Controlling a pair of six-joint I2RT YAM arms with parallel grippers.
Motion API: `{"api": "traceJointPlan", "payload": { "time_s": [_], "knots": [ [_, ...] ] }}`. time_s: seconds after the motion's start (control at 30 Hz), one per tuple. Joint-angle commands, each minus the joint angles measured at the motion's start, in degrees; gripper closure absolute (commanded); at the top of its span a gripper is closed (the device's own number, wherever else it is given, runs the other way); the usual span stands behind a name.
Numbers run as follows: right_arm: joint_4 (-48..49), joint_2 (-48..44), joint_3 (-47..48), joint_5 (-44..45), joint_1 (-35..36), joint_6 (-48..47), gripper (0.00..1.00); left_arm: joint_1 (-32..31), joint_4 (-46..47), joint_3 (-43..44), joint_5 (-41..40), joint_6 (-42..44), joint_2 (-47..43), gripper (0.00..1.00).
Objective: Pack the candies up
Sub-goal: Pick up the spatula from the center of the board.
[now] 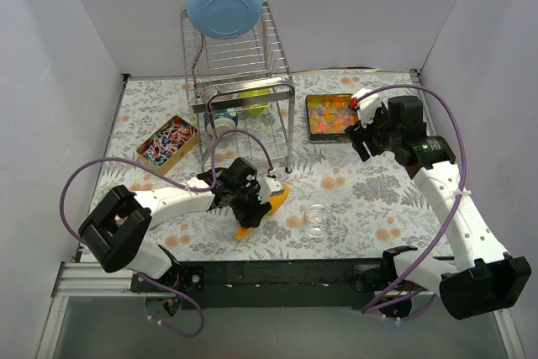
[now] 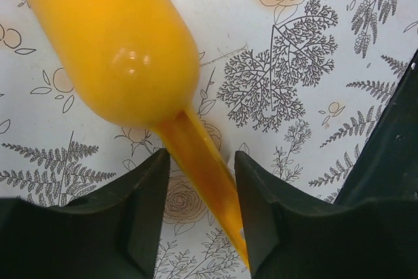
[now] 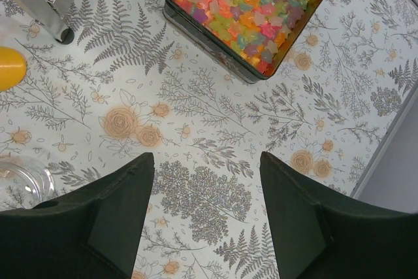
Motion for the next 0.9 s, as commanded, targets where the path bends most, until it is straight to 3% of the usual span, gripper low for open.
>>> {"api": "traceJointPlan", "payload": {
  "time_s": [0.0, 0.3, 0.53, 0.63, 0.87],
  "knots": [
    [2.3, -0.3, -0.6, -0.3, -0.2, -0.1, 0.27, 0.2, 0.1, 0.6, -0.5, -3.8, 0.1, 0.63],
    [0.8, -0.9, 0.5, -2.2, -0.2, 0.2, 0.27, 0.2, -1.1, 0.2, -0.2, -7.3, -2.0, 1.0],
    [-1.2, -0.4, 5.5, -4.3, -0.2, -0.8, 0.27, 0.2, -8.5, 5.3, -2.7, -8.0, -16.4, 1.0],
    [-2.1, 0.0, 7.9, -9.3, -0.2, -1.6, 0.27, 0.2, -10.8, 12.6, -0.9, -9.7, -21.6, 1.0],
    [-4.5, 1.4, 14.8, -24.9, -0.3, 0.8, 0.27, 1.0, -8.3, 34.8, 6.5, -13.6, -14.0, 1.0]
  ]
}}
